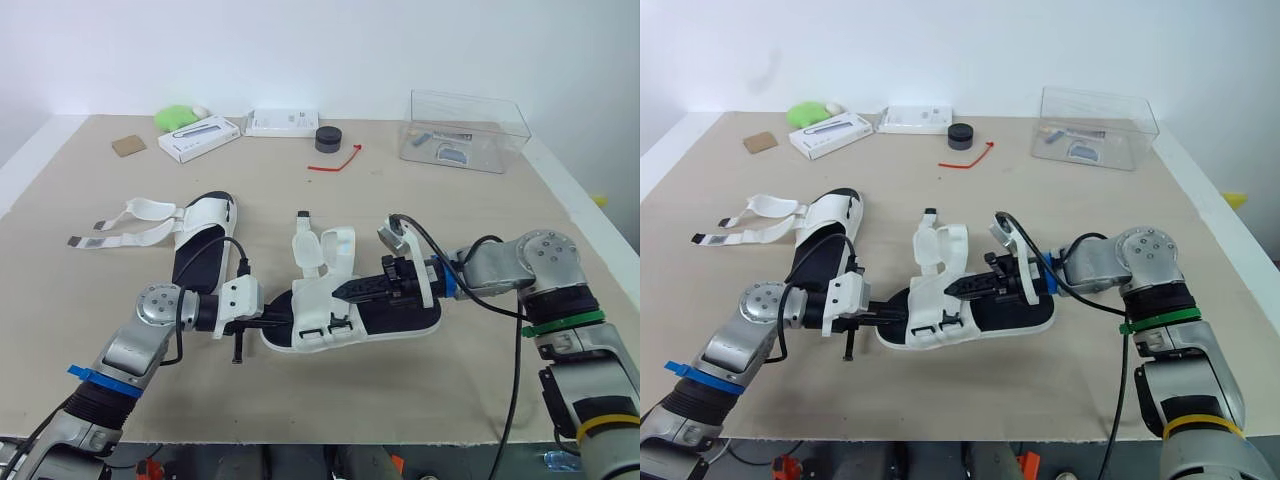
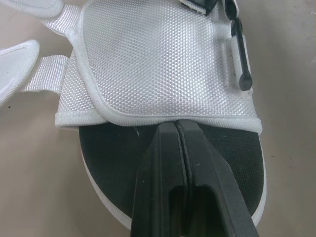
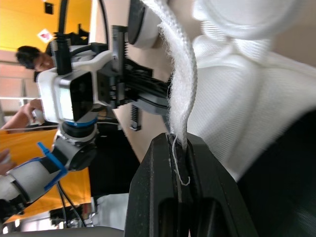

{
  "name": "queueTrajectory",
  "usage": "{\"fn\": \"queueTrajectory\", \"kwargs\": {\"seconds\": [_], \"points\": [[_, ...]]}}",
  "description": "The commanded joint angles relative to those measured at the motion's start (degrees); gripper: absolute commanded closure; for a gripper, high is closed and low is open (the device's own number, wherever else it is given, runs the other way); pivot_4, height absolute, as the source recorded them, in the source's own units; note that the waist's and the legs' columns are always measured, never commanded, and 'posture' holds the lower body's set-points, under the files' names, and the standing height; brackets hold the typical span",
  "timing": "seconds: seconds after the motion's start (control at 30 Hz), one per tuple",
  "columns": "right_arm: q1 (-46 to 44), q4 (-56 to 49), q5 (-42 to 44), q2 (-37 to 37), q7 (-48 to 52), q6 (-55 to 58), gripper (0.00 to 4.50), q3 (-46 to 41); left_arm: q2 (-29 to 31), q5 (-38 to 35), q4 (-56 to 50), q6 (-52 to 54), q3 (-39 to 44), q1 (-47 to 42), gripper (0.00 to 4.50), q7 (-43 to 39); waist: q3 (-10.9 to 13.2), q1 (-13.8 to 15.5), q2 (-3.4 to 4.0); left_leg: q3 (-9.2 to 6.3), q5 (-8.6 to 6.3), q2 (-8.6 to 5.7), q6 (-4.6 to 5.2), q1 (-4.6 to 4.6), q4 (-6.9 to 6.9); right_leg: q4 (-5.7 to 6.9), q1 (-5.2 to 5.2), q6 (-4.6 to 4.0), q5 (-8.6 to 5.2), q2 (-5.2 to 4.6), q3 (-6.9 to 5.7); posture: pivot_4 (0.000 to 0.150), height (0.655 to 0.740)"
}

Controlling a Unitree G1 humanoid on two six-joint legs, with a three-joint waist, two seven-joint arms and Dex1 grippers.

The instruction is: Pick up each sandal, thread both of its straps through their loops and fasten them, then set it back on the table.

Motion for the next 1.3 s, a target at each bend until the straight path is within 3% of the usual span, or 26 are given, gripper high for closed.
{"fn": "queueTrajectory", "kwargs": {"seconds": [0.03, 1.3], "points": [[0.2, -1.9, 1.3, -1.0, 0.4, 0.2, 4.41, 0.2, 0.2, 2.1, 0.7, 0.2, -1.8, 1.0, 4.50, -0.2, 0.0, 0.0, 0.00, 0.00, 0.00, 0.00, 0.01, 0.00, 0.00, 0.00, 0.00, 0.00, 0.00, 0.00, 0.00, 0.150, 0.7400], [-2.9, -0.8, 1.3, -1.0, 5.0, 1.6, 4.41, -0.1, -0.7, 2.5, 1.2, -0.3, -3.0, 0.9, 4.50, 0.0, 0.0, 0.0, 0.04, 0.00, -0.06, -0.01, 0.11, -0.10, 0.01, -0.26, 0.01, -0.17, 0.28, -0.01, -0.02, 0.150, 0.7400]]}}
